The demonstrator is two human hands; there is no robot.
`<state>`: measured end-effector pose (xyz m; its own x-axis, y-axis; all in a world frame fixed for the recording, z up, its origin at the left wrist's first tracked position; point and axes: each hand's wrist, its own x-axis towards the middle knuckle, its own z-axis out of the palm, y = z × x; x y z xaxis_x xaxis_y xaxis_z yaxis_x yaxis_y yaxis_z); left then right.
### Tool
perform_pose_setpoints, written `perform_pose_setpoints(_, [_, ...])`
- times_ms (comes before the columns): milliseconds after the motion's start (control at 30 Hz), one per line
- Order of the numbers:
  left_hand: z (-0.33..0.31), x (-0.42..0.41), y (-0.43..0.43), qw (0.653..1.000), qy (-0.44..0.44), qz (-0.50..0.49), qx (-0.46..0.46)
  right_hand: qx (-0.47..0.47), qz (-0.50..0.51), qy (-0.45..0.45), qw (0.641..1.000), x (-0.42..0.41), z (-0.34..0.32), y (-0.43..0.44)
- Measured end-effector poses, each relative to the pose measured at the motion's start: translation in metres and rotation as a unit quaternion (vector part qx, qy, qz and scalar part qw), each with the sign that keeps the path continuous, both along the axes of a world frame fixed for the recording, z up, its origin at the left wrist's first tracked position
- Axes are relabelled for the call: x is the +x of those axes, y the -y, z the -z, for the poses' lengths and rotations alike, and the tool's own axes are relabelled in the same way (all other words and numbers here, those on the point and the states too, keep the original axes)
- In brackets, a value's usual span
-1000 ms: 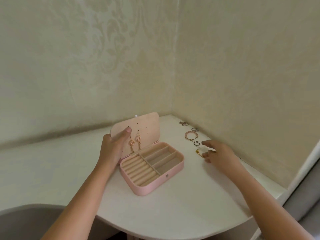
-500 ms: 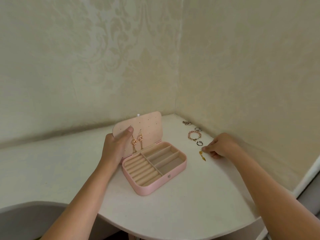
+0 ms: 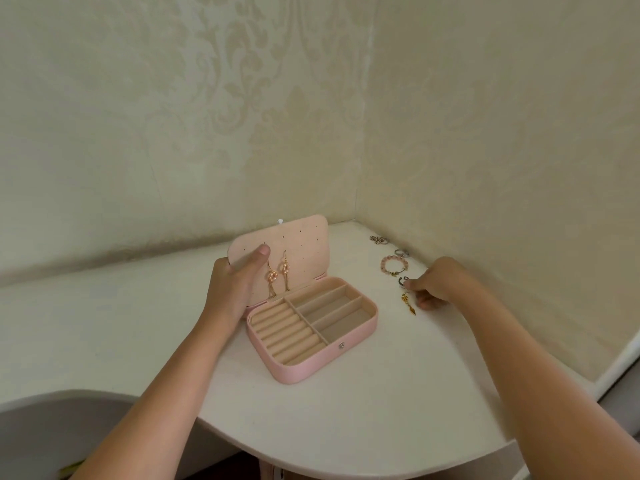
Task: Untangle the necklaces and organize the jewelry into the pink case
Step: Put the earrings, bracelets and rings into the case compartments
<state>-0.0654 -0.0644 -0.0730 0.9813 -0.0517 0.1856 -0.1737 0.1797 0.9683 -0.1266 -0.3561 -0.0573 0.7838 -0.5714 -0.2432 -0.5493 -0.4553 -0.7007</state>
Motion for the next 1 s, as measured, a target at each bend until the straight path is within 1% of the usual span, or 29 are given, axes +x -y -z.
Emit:
perform_pose_setpoints(167, [0.0,0.001,0.001,1.0,-0.004,0.003,-0.003,0.034,0.01,-0.002,0.999,0.006,-0.003,0.002])
perform_pose_setpoints(233, [0.001,0.002,0.001,1.0,-0.007,0.001,-0.005,0.012,-0.002,-0.002,1.0,0.008,-0.005,0.001])
perform_pose_setpoints(300, [0.001,0.003,0.0,1.0,-0.008,0.001,-0.007,-0.029,-0.019,-0.021,0.999,0.01,-0.007,-0.003])
perform_pose_setpoints(400, [0.002,0.003,0.0,1.0,-0.005,-0.001,-0.007,-0.06,-0.046,-0.053,0.996,0.015,-0.011,-0.01])
perform_pose_setpoints(567, [0.004,0.004,0.0,1.0,-0.005,0.001,-0.009,-0.116,-0.12,-0.106,0.98,0.022,-0.017,-0.022])
perform_pose_setpoints(700, [0.002,0.002,0.001,1.0,0.001,0.004,-0.005,-0.132,-0.156,-0.129,0.97,0.019,-0.018,-0.023])
perform_pose_setpoints(833, [0.001,0.0,0.001,1.0,-0.003,0.008,-0.007,-0.131,-0.181,-0.124,0.967,0.014,-0.02,-0.024])
perform_pose_setpoints(1000, [0.002,0.001,0.001,1.0,-0.001,0.007,-0.01,-0.134,-0.208,-0.074,0.966,0.007,-0.014,-0.028])
